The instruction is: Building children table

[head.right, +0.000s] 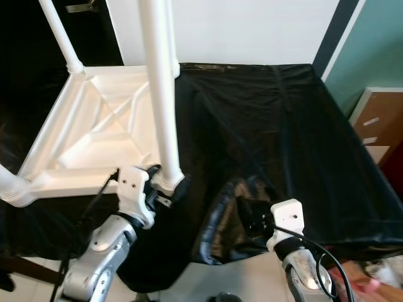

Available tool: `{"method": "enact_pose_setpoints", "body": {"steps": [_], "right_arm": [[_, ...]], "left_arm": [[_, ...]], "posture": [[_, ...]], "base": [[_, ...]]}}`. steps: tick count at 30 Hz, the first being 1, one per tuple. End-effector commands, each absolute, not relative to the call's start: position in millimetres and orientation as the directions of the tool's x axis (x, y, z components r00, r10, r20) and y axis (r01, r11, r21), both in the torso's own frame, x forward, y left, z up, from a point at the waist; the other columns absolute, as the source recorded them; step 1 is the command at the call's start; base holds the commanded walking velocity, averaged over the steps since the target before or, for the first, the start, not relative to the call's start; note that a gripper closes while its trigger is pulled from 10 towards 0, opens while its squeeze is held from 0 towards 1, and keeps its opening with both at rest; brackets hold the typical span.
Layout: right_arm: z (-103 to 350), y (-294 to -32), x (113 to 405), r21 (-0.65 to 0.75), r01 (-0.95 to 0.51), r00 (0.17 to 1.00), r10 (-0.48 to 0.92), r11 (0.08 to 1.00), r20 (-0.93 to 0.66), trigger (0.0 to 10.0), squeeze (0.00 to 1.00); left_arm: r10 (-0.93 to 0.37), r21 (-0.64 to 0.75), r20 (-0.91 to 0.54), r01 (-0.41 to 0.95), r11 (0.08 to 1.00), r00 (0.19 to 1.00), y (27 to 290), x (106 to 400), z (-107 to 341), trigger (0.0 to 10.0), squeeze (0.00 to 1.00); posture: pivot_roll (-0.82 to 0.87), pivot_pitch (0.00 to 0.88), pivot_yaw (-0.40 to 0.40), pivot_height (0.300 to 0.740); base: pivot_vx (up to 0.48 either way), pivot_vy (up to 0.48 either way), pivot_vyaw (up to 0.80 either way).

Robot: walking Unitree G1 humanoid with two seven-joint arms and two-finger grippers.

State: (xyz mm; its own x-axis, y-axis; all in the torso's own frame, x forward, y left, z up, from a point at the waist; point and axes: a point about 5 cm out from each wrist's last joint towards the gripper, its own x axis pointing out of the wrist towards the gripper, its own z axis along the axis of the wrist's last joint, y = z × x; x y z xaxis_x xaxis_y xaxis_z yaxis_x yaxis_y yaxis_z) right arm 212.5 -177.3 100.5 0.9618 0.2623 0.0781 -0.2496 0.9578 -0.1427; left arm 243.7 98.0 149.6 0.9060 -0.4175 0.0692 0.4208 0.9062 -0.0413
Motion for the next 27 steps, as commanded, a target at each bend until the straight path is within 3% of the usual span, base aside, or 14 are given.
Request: {"method": "enact_pose_setpoints", "body": {"steps": [1,7,27], "right_arm": [[98.2,-173.8,212.7,-0.126,-0.262,0.960,0.272,0.957,0.070,10.0,0.00],[98.0,-172.2,213.8,-0.125,-0.268,0.958,0.278,0.955,0.072,10.0,0.00],[95.7,-169.2,214.7,-0.115,-0.270,0.957,0.280,0.956,0.073,10.0,0.00]], "left_arm": [[-0.400,-0.061,0.051,0.402,0.913,0.915,100.1,242.3,147.0,10.0,0.00],[-0.397,-0.078,0.048,0.400,0.913,0.917,100.7,242.2,147.1,10.0,0.00],[-0.425,-0.068,0.023,0.426,0.902,0.905,101.3,239.9,145.0,10.0,0.00]], "posture": [[-0.13,0.101,-0.028,0.740],[-0.13,0.096,-0.027,0.740],[-0.12,0.079,-0.013,0.740]], "base": [[0.000,0.000,0.00],[0.000,0.000,0.00],[0.000,0.309,0.00]]}}
